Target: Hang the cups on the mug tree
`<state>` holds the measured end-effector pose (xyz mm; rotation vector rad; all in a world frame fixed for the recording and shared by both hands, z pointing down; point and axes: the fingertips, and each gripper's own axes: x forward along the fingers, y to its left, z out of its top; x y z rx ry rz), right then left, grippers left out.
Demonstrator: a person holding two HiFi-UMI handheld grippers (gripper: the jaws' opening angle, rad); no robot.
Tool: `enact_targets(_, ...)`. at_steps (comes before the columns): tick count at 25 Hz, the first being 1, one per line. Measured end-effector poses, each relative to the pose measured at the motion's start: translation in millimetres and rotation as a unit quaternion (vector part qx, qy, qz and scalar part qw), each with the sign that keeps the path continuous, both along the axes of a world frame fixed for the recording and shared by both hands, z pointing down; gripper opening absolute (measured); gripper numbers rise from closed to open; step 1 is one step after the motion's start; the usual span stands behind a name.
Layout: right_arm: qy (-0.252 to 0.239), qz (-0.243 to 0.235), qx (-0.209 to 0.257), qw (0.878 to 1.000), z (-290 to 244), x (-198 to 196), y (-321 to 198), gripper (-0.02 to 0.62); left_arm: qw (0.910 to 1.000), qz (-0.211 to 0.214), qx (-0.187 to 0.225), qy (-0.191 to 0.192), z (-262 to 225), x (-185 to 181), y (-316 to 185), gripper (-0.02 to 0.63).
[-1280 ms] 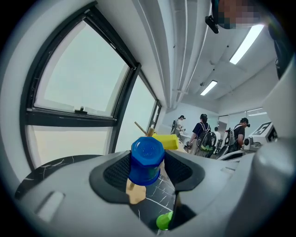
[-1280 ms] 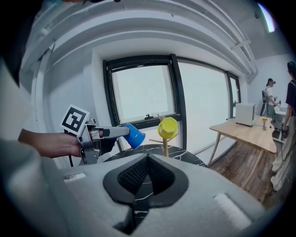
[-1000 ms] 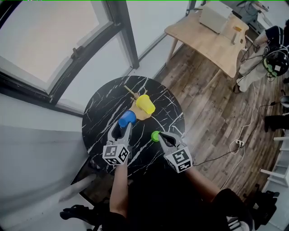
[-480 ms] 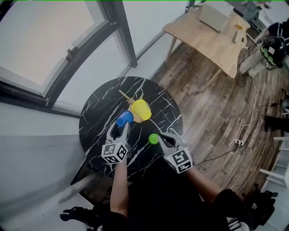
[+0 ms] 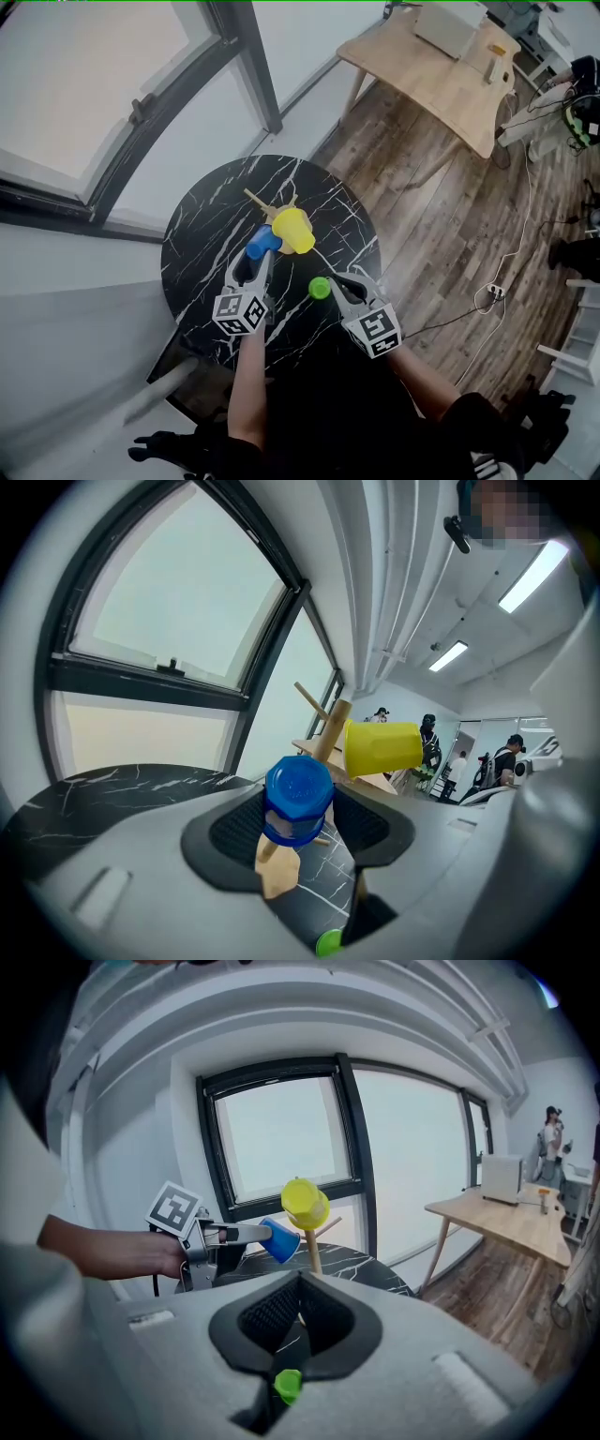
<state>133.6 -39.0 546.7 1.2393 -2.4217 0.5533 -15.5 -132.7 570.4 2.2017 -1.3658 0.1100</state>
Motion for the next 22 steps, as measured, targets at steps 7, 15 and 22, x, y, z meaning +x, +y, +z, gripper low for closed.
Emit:
enact_targets(7, 0.004, 0.005, -0.007, 1.0, 4.9, -1.5, -1.5, 0.002, 0.9998, 0.014, -0.014, 0.006, 10.7, 5.3, -1.3, 0.233)
enact_targets(15, 0.004, 0.015, -0.009, 1.0, 4.8, -4.0, -3.0, 0.002, 0.9994, 0.016, -0.027, 0.017, 21.3, 3.4, -0.7, 0.236)
enact_targets(22, 0.008, 0.022, -0.012, 1.0, 5.8, -6.2, 1.4, 0.002, 0.9988, 0.028, -0.035, 0.021, 25.1, 5.4, 2.4, 0.275)
